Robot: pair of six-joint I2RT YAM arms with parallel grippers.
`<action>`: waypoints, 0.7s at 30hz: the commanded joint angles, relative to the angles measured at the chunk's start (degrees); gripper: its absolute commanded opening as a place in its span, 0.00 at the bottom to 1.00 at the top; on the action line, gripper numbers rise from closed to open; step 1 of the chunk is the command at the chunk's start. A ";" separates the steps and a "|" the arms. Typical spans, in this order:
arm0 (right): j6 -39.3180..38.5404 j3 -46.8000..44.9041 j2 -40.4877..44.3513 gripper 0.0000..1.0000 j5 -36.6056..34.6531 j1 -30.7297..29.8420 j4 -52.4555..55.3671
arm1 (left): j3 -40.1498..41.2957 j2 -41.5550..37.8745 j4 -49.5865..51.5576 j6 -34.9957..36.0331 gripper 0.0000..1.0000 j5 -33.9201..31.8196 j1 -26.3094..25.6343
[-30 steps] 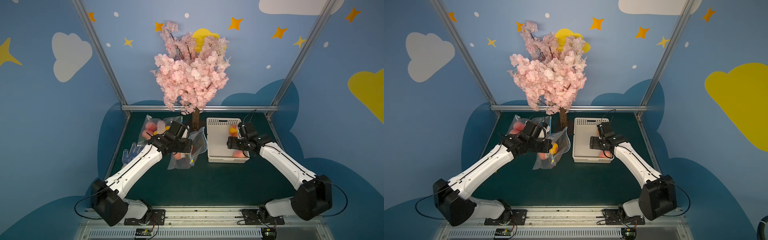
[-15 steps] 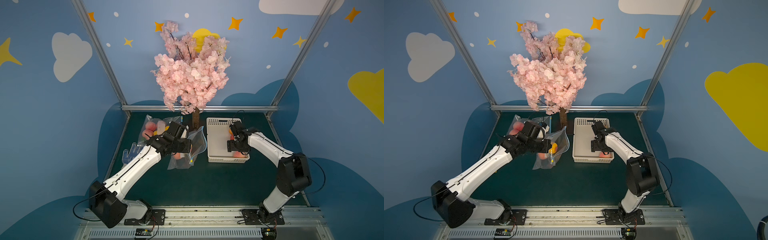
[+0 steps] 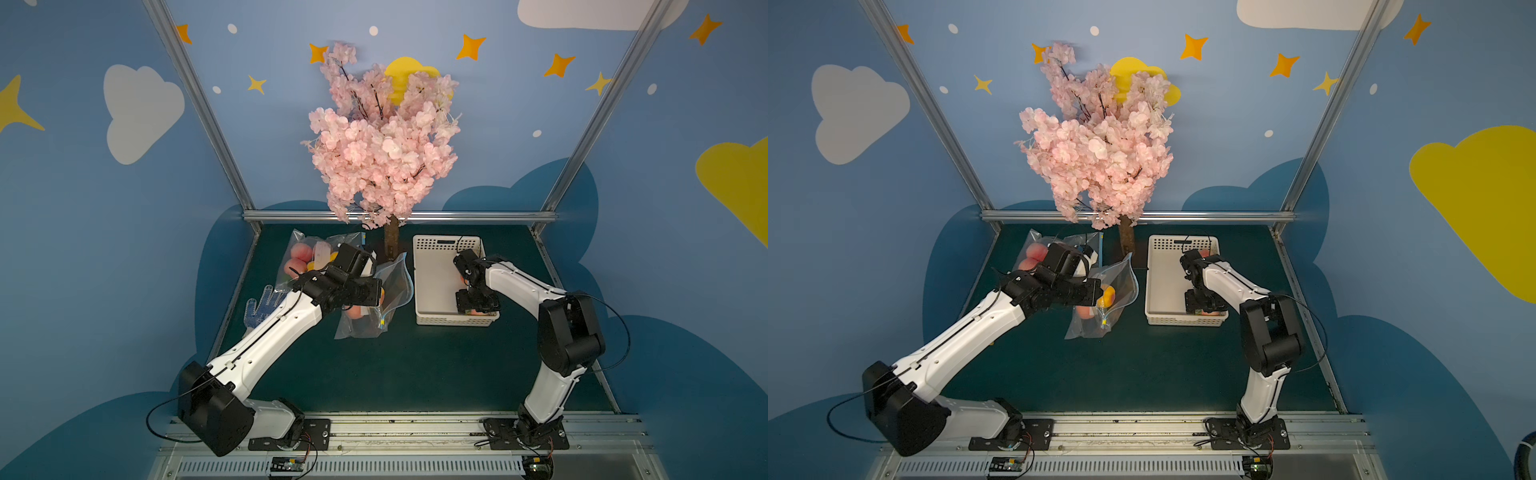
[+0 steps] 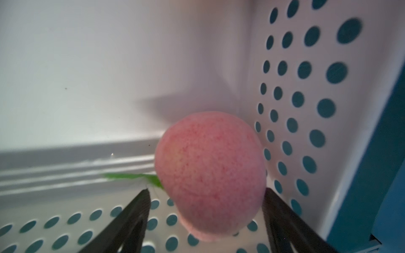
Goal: Place the peach in a zip-top bag and seal the zipper
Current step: Pick up the peach from the basket, then place the peach in the zipper food storage bag.
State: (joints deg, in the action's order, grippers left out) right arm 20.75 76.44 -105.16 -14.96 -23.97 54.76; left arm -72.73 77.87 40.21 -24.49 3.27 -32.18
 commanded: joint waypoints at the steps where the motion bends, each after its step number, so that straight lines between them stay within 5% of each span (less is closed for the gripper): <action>1: 0.60 0.11 -1.31 0.69 1.19 0.24 1.05 | 0.31 -0.96 -0.39 -0.12 0.03 0.86 0.37; 5: 0.47 0.55 0.13 0.52 1.77 0.35 0.24 | 0.31 -1.05 -0.39 0.01 0.03 0.95 0.46; 10: -0.73 1.48 6.05 0.49 5.83 0.39 -1.50 | 0.15 -0.96 -0.57 0.01 0.03 1.48 0.70; 21: -2.21 -0.21 23.68 0.49 41.34 -4.33 -20.05 | -1.04 -0.52 -1.09 -0.38 0.03 3.65 0.72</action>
State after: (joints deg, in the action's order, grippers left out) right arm 17.72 76.90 -84.03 13.76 -25.98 43.16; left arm -72.73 77.89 39.77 -24.62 5.63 -31.66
